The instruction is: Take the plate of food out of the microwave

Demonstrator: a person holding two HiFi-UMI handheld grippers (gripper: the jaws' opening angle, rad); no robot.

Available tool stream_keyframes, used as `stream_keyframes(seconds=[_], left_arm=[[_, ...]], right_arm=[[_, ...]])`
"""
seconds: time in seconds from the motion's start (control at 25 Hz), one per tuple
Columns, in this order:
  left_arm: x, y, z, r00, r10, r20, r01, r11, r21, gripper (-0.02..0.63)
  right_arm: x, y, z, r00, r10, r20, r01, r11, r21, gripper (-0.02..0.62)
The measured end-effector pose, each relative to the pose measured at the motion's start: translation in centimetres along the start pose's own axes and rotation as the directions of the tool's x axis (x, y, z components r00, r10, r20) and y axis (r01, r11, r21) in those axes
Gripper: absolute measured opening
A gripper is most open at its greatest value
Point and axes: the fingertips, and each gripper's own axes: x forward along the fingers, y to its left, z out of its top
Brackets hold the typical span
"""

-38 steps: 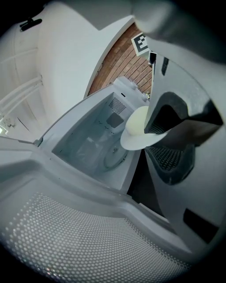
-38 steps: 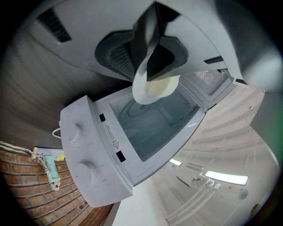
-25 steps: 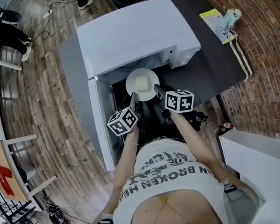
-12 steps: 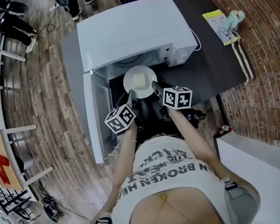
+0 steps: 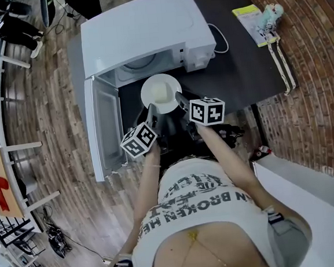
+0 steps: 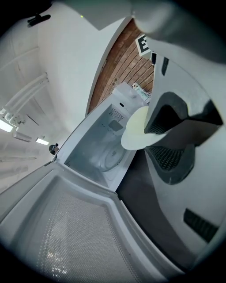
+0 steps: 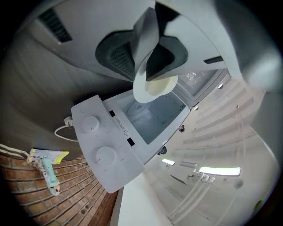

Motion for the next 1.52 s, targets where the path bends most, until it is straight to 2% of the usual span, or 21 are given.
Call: stream_keyframes(seconds=[0.4, 0.84, 1.52], left_arm=[[-1.8, -3.0, -3.0, 1.000, 0.016, 0.021, -0.015, 1.000, -0.013, 0.092], [-4.1, -3.8, -6.4, 0.998, 0.053, 0.032, -0.052, 0.998, -0.037, 0.092], [-5.3, -3.1, -6.2, 0.999, 0.040, 0.021, -0.040, 0.999, -0.034, 0.092]], right_arm=[[-3.9, -1.4, -0.9, 1.000, 0.015, -0.010, -0.015, 1.000, -0.015, 0.080], [-6.4, -1.8, -3.2, 0.998, 0.040, -0.041, -0.041, 0.999, -0.035, 0.078], [-6.5, -0.5, -4.0, 0.999, 0.033, -0.031, -0.034, 0.999, -0.023, 0.078]])
